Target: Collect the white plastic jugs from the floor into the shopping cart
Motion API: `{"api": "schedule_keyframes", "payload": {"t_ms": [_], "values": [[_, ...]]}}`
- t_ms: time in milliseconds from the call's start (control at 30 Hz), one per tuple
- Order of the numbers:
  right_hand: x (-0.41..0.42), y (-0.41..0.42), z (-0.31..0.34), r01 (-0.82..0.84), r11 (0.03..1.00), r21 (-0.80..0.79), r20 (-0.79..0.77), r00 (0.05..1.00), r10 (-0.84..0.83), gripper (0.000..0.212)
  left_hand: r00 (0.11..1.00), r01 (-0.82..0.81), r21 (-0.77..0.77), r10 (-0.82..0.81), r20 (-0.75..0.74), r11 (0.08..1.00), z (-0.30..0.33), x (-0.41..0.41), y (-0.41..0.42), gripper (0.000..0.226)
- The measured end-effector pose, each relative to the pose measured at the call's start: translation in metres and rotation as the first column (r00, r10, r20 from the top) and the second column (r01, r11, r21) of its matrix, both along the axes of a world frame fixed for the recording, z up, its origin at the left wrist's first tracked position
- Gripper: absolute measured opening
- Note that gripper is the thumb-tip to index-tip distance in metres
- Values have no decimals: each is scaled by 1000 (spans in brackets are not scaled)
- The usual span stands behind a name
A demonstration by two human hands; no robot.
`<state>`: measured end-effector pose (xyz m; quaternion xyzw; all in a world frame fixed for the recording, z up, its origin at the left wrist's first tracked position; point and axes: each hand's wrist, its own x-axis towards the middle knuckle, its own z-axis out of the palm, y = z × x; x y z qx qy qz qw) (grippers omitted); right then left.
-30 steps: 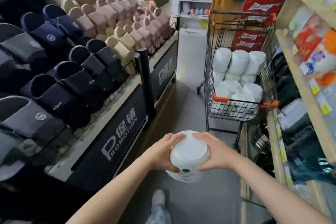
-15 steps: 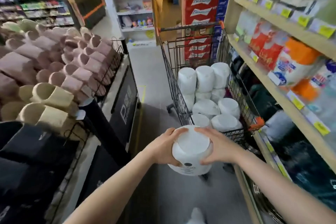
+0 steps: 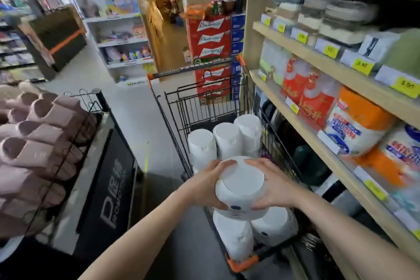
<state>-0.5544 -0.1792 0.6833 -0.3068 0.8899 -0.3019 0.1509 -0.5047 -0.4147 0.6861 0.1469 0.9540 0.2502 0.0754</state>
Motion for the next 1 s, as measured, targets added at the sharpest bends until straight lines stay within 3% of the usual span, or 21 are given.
{"api": "schedule_keyframes", "payload": {"t_ms": [300, 500, 767, 1000], "values": [[-81, 20, -45, 391, 911, -132, 25, 920, -391, 89, 947, 313, -19, -311, 80, 950, -32, -159, 20, 109], [-121, 18, -74, 646, 741, -183, -13, 752, -659, 85, 861, 486, 11, -480, 169, 874, -59, -255, 39, 106], [-158, 17, -134, 825, 527, -205, -9, 536, -844, 88, 859, 512, -243, -494, 136, 824, -106, -353, 18, 111], [-146, -1, -173, 880, 390, -271, 13, 409, -913, 94, 837, 510, -402, -546, 32, 760, -155, -362, 14, 106]]}}
